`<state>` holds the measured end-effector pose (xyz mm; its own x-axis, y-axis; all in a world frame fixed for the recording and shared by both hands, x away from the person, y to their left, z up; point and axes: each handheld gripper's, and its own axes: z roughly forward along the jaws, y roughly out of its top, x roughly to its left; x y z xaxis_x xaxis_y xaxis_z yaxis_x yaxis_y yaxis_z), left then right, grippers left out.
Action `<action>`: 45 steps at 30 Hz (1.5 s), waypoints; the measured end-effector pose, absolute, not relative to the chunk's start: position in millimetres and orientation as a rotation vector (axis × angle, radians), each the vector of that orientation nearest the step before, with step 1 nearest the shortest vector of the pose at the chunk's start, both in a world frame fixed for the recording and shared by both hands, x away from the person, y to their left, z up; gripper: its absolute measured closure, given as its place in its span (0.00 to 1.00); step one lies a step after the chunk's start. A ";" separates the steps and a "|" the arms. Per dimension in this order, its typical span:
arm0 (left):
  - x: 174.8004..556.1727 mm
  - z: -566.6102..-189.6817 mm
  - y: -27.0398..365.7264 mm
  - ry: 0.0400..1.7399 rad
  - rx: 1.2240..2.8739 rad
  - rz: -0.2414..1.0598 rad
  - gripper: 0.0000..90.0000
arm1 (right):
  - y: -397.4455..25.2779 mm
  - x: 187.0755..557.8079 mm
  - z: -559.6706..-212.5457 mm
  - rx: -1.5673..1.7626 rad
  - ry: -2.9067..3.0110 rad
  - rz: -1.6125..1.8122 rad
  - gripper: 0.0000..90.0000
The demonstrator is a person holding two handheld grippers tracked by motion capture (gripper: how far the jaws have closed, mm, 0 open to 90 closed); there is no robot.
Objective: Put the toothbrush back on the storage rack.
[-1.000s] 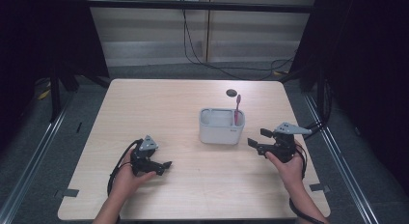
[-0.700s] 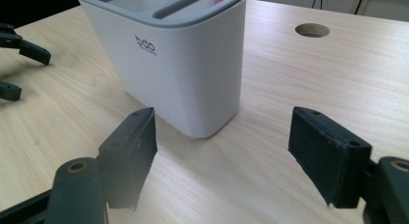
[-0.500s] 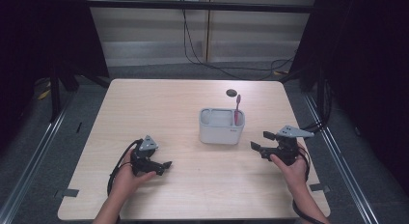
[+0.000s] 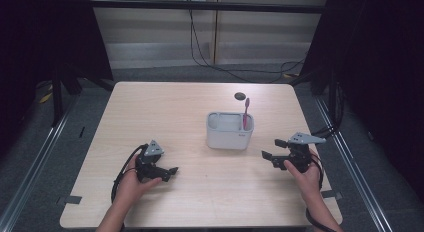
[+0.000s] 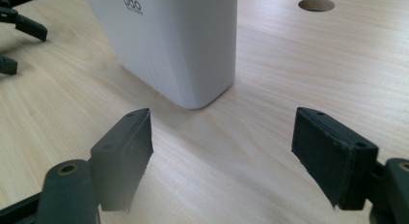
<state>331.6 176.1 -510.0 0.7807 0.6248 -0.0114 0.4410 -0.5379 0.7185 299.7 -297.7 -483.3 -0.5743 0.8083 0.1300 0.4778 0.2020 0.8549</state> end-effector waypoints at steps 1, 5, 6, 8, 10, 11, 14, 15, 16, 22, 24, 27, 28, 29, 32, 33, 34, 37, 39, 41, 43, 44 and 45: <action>331.6 -510.0 176.1 0.788 2.227 0.319 0.11 | -298.1 299.7 -484.0 1.201 2.144 1.313 0.24; 331.4 -510.0 176.0 0.789 2.228 0.317 0.12 | -300.5 299.9 -486.4 1.196 2.159 1.297 0.23; 331.4 -510.0 176.1 0.789 2.228 0.317 0.12 | -301.4 299.8 -486.9 1.202 2.161 1.293 0.23; 331.3 -510.0 176.1 0.790 2.227 0.316 0.12 | -303.4 300.0 -488.2 1.205 2.165 1.291 0.23; 331.3 -510.0 176.0 0.789 2.228 0.317 0.12 | -305.5 300.2 -489.4 1.207 2.172 1.284 0.23; 331.3 -510.0 176.0 0.789 2.227 0.317 0.12 | -306.6 300.3 -490.1 1.208 2.176 1.278 0.23; 331.3 -510.0 176.0 0.789 2.227 0.316 0.11 | -308.7 300.2 -491.8 1.218 2.184 1.254 0.23; 331.3 -510.0 176.0 0.790 2.227 0.317 0.11 | -309.2 300.4 -492.1 1.213 2.188 1.242 0.23; 331.3 -510.0 176.0 0.789 2.228 0.316 0.12 | -309.5 300.5 -492.3 1.210 2.193 1.233 0.23; 331.2 -510.1 176.0 0.790 2.228 0.315 0.11 | -310.1 301.1 -496.4 1.202 2.227 1.192 0.23; 331.1 -510.0 176.0 0.790 2.228 0.315 0.12 | -310.6 301.3 -496.8 1.210 2.229 1.190 0.23; 331.1 -510.1 176.0 0.789 2.228 0.314 0.12 | -311.5 301.4 -498.3 1.212 2.239 1.177 0.23; 331.1 -510.1 176.0 0.790 2.227 0.315 0.12 | -311.9 301.5 -499.1 1.215 2.245 1.170 0.23; 331.1 -510.1 176.0 0.790 2.228 0.315 0.12 | -312.1 301.5 -499.7 1.220 2.246 1.163 0.23; 331.0 -510.1 175.9 0.791 2.226 0.314 0.12 | -313.4 301.6 -500.6 1.221 2.250 1.154 0.23; 331.0 -510.1 175.9 0.791 2.226 0.314 0.12 | -313.6 301.6 -500.8 1.223 2.251 1.153 0.23; 331.1 -510.1 175.9 0.789 2.226 0.315 0.12 | -313.8 301.7 -501.3 1.219 2.252 1.148 0.23; 331.1 -510.1 176.0 0.791 2.226 0.315 0.12 | -313.6 301.6 -502.8 1.217 2.268 1.117 0.23; 331.0 -510.1 176.0 0.790 2.227 0.314 0.12 | -313.3 301.6 -503.7 1.215 2.273 1.107 0.23; 331.0 -510.1 175.9 0.790 2.226 0.314 0.12 | -312.8 301.8 -504.6 1.202 2.286 1.091 0.23; 331.0 -510.1 175.9 0.790 2.226 0.314 0.11 | -312.5 302.0 -505.7 1.195 2.298 1.079 0.22; 331.0 -510.1 175.9 0.790 2.226 0.314 0.12 | -312.3 302.0 -506.4 1.199 2.305 1.075 0.22; 330.9 -510.1 175.9 0.790 2.226 0.314 0.11 | -312.3 302.4 -507.3 1.192 2.311 1.067 0.22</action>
<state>330.9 175.9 -510.1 0.7804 0.6250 -0.0159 0.4440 -0.5361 0.7179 302.4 -312.3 -507.3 -0.5958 0.8018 0.0461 0.5548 0.3694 0.7455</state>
